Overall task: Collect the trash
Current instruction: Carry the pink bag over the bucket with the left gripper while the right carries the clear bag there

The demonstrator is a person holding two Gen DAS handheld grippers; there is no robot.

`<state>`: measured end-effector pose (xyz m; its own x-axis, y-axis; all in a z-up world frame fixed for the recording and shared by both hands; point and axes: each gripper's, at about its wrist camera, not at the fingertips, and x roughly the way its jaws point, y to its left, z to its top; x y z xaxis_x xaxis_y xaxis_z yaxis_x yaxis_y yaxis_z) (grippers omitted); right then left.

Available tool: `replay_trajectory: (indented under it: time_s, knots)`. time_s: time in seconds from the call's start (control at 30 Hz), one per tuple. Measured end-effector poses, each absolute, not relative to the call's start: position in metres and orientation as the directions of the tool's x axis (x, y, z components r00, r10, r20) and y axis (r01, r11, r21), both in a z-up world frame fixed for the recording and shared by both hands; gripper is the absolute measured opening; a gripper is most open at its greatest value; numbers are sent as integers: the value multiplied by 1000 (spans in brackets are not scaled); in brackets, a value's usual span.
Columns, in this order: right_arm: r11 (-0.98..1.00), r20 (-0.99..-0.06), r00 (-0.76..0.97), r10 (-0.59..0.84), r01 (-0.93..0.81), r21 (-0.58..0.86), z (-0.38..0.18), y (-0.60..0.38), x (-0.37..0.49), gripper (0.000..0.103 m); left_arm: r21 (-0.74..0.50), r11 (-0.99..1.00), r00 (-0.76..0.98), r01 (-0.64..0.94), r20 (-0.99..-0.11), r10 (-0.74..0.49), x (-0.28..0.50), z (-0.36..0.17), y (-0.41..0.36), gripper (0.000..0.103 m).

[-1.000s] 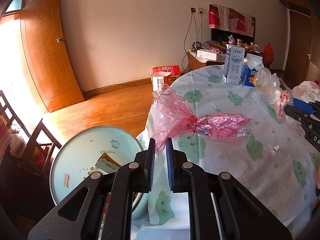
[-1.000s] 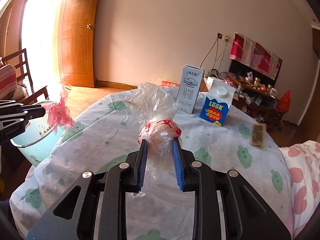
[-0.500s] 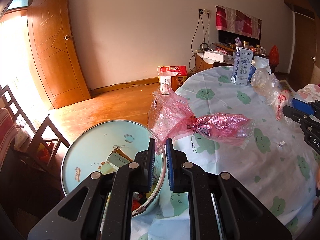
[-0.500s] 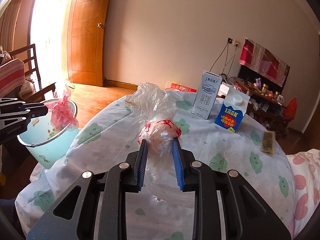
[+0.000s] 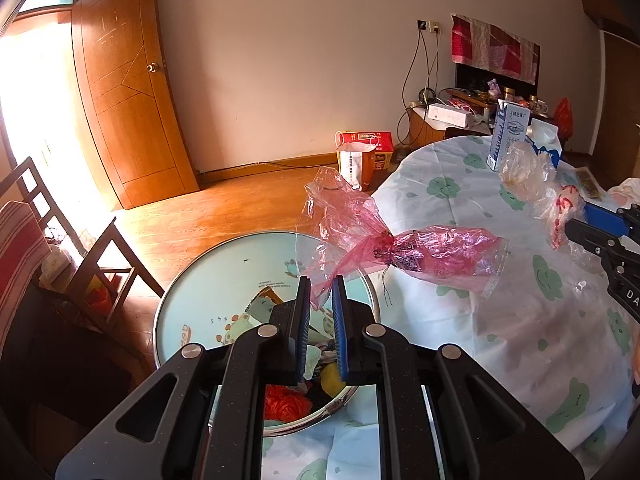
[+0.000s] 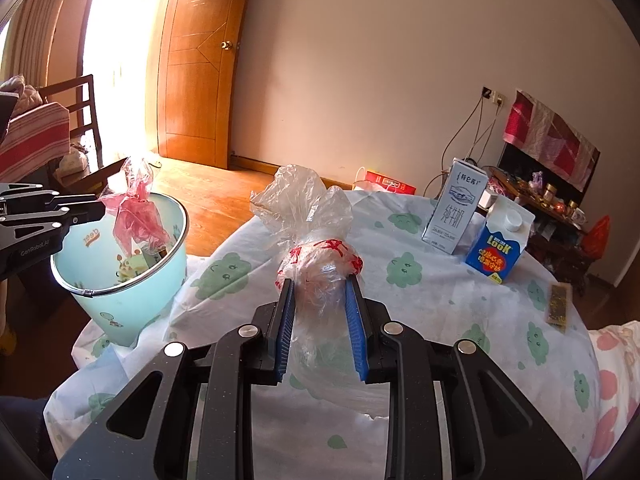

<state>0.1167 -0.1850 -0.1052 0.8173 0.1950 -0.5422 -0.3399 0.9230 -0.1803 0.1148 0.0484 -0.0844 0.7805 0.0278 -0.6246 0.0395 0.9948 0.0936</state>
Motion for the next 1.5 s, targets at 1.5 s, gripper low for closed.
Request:
replay_trajectory:
  time_s: [1.5]
  knots:
    - [849, -555, 784, 278, -471, -240, -105, -108, 129, 26, 118, 988, 769, -98, -621, 151, 100, -90, 124, 11]
